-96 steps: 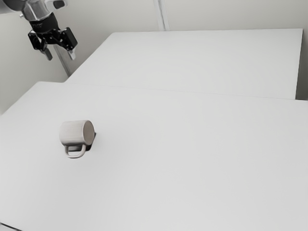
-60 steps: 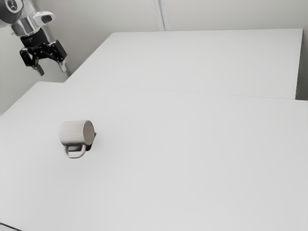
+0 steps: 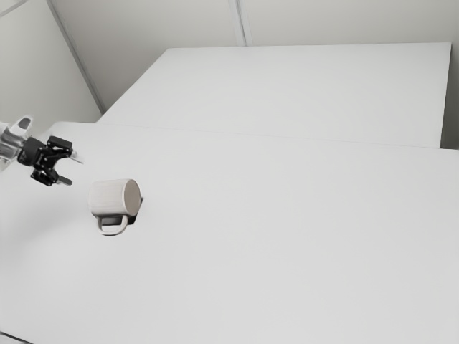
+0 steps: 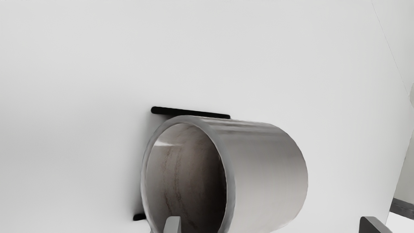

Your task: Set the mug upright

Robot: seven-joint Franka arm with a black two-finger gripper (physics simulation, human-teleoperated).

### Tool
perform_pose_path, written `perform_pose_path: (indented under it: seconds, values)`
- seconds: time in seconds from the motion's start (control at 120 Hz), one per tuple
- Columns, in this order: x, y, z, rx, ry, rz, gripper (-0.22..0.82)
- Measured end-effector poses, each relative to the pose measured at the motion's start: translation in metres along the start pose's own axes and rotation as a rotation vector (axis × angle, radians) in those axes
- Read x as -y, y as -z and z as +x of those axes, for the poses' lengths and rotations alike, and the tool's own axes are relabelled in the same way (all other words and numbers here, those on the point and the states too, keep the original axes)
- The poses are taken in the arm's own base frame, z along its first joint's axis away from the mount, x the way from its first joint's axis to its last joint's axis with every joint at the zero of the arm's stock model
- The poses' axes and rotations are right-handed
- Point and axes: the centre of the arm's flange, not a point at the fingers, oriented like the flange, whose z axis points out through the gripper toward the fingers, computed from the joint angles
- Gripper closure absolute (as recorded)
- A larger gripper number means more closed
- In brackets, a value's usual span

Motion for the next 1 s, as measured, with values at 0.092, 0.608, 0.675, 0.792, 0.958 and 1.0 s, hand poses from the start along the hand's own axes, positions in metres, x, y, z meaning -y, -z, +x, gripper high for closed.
perform_pose_path:
  seconds: [0.092,0.608,0.675,0.792,0.958,1.0]
  values:
    - [0.045,-0.013,-0.003,-0.025,-0.007,-0.135,0.0]
    - [0.079,-0.078,-0.06,-0.114,-0.247,-0.536,0.0]
    - [0.071,-0.083,-0.059,-0.125,-0.28,-0.558,0.0]
    - [0.06,-0.092,-0.054,-0.142,-0.326,-0.589,0.04]
    - [0.053,-0.101,-0.051,-0.167,-0.361,-0.608,0.36]
    - [0.053,-0.104,-0.052,-0.17,-0.361,-0.613,0.45]
